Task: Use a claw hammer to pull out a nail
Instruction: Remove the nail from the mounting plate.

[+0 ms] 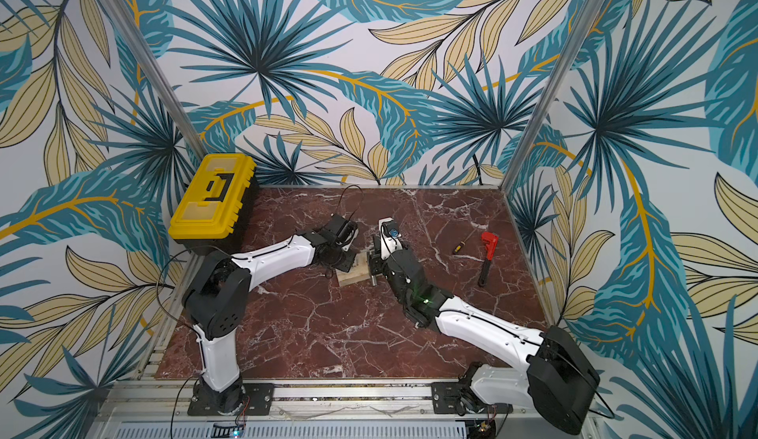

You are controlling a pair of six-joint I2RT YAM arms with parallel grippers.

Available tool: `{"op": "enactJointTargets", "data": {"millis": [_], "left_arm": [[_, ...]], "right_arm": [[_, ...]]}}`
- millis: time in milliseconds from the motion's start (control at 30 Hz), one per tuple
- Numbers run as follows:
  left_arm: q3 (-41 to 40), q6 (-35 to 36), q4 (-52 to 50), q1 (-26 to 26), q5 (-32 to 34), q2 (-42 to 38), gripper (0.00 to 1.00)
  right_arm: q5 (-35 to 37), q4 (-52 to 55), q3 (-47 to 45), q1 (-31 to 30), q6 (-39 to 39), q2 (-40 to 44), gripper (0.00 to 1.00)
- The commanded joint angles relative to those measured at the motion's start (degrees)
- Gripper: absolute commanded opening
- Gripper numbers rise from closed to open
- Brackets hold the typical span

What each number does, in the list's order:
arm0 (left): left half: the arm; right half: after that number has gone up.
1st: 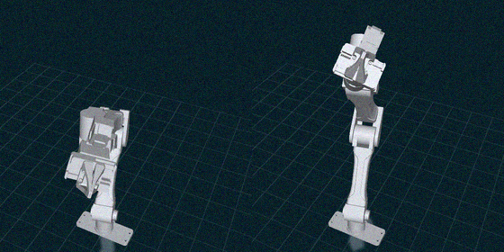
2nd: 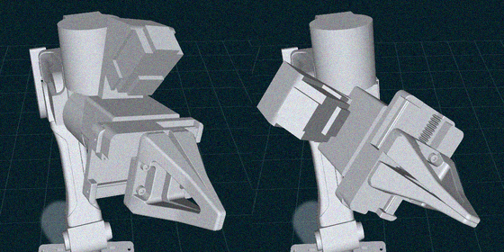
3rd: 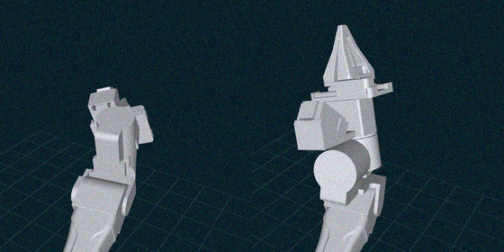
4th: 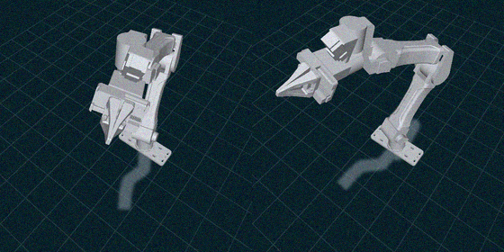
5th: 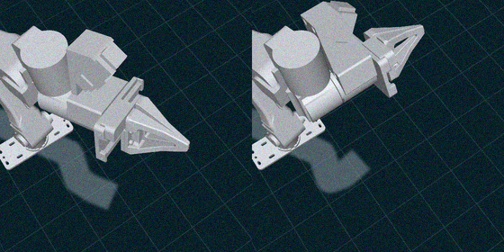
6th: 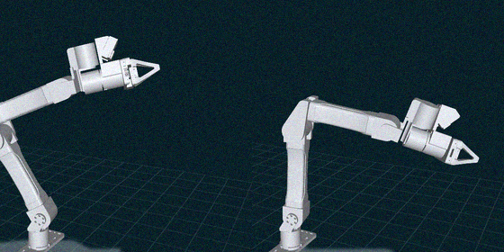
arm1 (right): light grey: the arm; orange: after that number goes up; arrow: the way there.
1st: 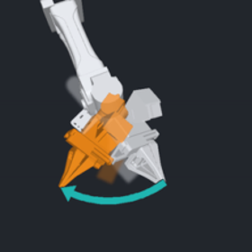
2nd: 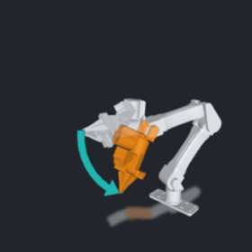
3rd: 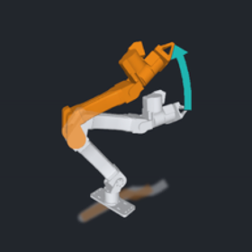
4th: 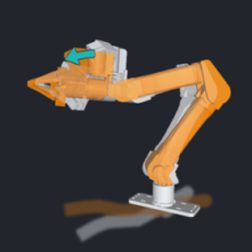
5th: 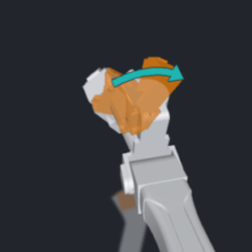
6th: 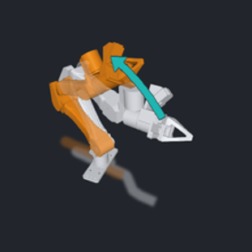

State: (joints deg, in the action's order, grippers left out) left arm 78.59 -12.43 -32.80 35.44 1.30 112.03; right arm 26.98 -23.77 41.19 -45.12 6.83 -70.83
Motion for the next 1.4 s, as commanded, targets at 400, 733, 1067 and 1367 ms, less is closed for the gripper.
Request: {"op": "enactJointTargets", "data": {"millis": [400,733,1067,1367], "left_arm": [[-5.64,-0.85,-7.19,-0.02,-1.73,8.91,0.26],[-5.74,-0.86,-7.19,-0.02,-1.74,9.00,0.26],[-5.64,-0.76,-7.14,-0.02,-1.71,9.36,0.26],[-5.53,-0.67,-7.19,-0.02,-1.83,9.70,0.26]], "right_arm": [[0.09,8.17,-5.06,-2.86,0.45,-0.99,0.00],[0.94,7.43,-5.69,-3.23,0.67,1.19,0.00],[2.02,7.29,-6.25,-3.38,0.69,3.02,0.00],[2.46,7.28,-6.70,-3.59,0.61,4.82,0.00]]}}
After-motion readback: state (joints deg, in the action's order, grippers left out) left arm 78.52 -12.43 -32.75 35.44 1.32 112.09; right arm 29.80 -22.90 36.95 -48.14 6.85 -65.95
